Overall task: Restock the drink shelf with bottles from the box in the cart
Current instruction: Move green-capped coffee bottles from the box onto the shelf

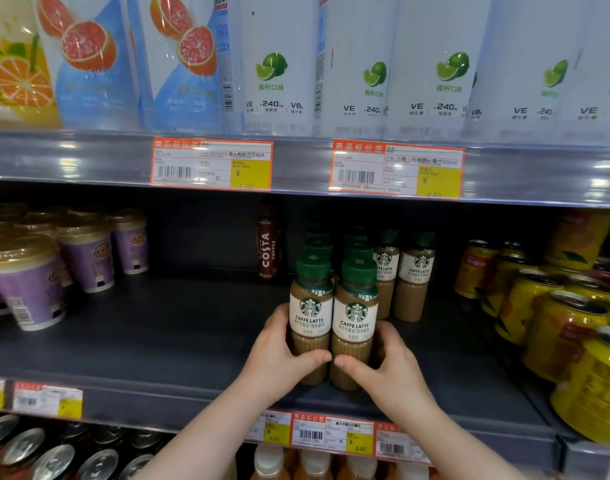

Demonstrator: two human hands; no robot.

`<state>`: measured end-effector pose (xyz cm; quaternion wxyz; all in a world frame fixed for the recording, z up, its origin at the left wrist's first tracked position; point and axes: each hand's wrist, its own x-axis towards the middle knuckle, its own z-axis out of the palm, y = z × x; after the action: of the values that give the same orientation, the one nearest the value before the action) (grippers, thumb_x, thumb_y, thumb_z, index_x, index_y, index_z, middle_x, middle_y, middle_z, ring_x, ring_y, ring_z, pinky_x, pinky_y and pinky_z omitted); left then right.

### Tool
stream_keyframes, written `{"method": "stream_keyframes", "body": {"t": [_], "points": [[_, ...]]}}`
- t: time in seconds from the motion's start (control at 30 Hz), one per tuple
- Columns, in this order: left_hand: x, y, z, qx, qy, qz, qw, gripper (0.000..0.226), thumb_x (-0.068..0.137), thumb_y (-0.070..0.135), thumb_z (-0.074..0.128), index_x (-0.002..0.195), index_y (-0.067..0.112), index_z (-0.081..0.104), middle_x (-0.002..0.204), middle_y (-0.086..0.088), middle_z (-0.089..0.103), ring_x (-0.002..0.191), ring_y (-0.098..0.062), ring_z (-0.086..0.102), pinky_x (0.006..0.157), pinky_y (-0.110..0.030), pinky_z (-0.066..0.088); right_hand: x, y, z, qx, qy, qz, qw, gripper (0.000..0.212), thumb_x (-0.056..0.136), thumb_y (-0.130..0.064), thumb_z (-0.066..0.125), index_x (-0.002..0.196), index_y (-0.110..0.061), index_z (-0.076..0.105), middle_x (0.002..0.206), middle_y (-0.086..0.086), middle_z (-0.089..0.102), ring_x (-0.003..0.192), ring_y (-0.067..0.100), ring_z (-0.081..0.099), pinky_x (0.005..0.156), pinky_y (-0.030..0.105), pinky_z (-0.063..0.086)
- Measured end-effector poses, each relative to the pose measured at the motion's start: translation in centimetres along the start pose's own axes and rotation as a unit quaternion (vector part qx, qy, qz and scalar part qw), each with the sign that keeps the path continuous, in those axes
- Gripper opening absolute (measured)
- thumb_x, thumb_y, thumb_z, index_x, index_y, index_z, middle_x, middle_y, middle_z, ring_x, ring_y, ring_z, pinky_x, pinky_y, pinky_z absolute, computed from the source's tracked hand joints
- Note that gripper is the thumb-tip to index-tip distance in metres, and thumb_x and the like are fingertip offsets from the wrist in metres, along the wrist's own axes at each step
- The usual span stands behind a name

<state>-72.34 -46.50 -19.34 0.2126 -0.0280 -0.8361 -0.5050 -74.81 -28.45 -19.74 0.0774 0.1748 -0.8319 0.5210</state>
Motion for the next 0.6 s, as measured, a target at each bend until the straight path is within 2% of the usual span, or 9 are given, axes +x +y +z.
{"method": "stream_keyframes", "body": {"t": [0.1, 0.23, 0.33, 0.47, 0.6], "points": [[0.11, -0.14, 0.00, 0.001, 0.000, -0.002, 1.000, 0.063, 0.064, 0.021, 0.084, 0.105, 0.043, 0.041, 0.112, 0.014, 0.057, 0.103, 0.005, 0.052, 0.079, -0.009, 0.042, 0.03, 0.01, -0.07, 0.003, -0.006, 0.000, 1.000, 0.052, 0.070, -0.034, 0.079, 0.101, -0.048, 0.039, 0.115, -0.013, 0.054, 0.103, 0.003, 0.052, 0.083, 0.024, 0.046], [0.20, -0.13, 0.00, 0.001, -0.002, -0.012, 1.000, 0.067, 0.064, 0.024, 0.084, 0.113, 0.036, 0.040, 0.108, 0.019, 0.056, 0.098, 0.009, 0.051, 0.070, -0.002, 0.041, 0.13, 0.14, -0.15, 0.009, -0.012, 0.002, 1.000, 0.052, 0.071, -0.034, 0.078, 0.102, -0.048, 0.040, 0.117, -0.012, 0.054, 0.106, 0.004, 0.052, 0.086, 0.024, 0.046], [0.18, -0.06, 0.01, 0.010, -0.003, -0.015, 1.000, 0.066, 0.064, 0.025, 0.084, 0.113, 0.035, 0.040, 0.108, 0.018, 0.056, 0.098, 0.008, 0.051, 0.072, -0.004, 0.040, 0.21, 0.29, -0.17, 0.006, -0.014, 0.003, 1.000, 0.054, 0.071, -0.034, 0.078, 0.107, -0.046, 0.039, 0.120, -0.011, 0.054, 0.108, 0.005, 0.051, 0.088, 0.026, 0.047], [0.14, 0.06, -0.03, 0.021, 0.001, -0.018, 1.000, 0.062, 0.065, 0.024, 0.084, 0.108, 0.038, 0.042, 0.107, 0.017, 0.057, 0.099, 0.006, 0.052, 0.074, -0.009, 0.041, 0.30, 0.36, -0.12, 0.000, -0.016, 0.005, 1.000, 0.055, 0.071, -0.036, 0.078, 0.112, -0.042, 0.041, 0.123, -0.008, 0.054, 0.112, 0.009, 0.052, 0.093, 0.036, 0.049], [0.14, 0.35, -0.05, 0.028, -0.003, -0.028, 0.999, 0.063, 0.066, 0.023, 0.083, 0.111, 0.035, 0.041, 0.104, 0.020, 0.054, 0.095, 0.008, 0.051, 0.072, -0.007, 0.040, 0.44, 0.39, -0.02, -0.007, -0.018, 0.007, 1.000, 0.059, 0.070, -0.039, 0.077, 0.119, -0.036, 0.044, 0.126, -0.008, 0.053, 0.114, 0.010, 0.051, 0.094, 0.037, 0.049]]}}
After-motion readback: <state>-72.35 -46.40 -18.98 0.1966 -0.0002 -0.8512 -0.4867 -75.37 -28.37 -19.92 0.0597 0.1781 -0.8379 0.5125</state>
